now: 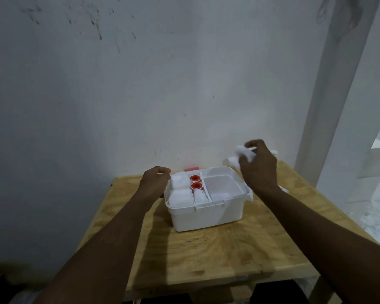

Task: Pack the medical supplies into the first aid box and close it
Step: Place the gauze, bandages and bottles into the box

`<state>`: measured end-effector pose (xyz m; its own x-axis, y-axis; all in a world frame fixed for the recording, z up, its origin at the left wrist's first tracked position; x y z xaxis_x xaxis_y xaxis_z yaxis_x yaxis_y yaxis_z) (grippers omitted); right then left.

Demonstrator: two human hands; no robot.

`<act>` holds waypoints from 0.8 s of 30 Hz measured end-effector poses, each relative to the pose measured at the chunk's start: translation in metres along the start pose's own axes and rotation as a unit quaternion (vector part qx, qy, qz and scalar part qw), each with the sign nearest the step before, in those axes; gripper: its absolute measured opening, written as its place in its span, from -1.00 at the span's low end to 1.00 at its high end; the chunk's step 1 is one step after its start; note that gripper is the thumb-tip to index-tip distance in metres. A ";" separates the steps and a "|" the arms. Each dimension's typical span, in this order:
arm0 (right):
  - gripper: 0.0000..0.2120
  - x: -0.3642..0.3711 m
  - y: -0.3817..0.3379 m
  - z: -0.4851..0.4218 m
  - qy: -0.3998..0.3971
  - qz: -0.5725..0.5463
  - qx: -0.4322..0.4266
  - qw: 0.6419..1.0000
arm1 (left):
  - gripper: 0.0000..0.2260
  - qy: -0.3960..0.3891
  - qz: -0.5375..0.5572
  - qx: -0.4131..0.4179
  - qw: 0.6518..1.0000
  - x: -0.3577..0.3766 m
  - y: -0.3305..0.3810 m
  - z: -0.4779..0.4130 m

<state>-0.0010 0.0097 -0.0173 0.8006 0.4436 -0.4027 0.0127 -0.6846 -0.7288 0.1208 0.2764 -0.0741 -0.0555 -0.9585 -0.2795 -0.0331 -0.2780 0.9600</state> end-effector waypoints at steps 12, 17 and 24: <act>-0.93 0.089 -0.062 0.060 -0.344 -0.072 -0.046 0.935 | -0.85 -0.083 0.055 -0.063 0.993 -0.010 -0.020 0.009; -0.81 0.085 -0.063 0.066 -0.266 0.038 -0.164 0.949 | -0.85 -0.095 0.046 -0.070 0.992 -0.010 -0.024 0.007; -0.77 0.082 -0.073 0.090 -0.284 0.071 -0.295 0.910 | -0.84 -0.107 0.027 -0.050 0.993 -0.009 -0.026 0.007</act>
<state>0.0100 0.1484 -0.0472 0.3821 0.4397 -0.8128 0.3868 -0.8749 -0.2914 0.1148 0.2925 -0.0965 -0.2663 -0.9400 -0.2134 0.0754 -0.2411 0.9676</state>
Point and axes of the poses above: each hand's wrist, its own z-axis away from the middle knuckle, its own x-axis out of the palm, y = z × x, the point moved 5 cm from there along -z, towards the middle knuckle, and after that the axes turned 3 degrees about z, right-handed, at the moved point
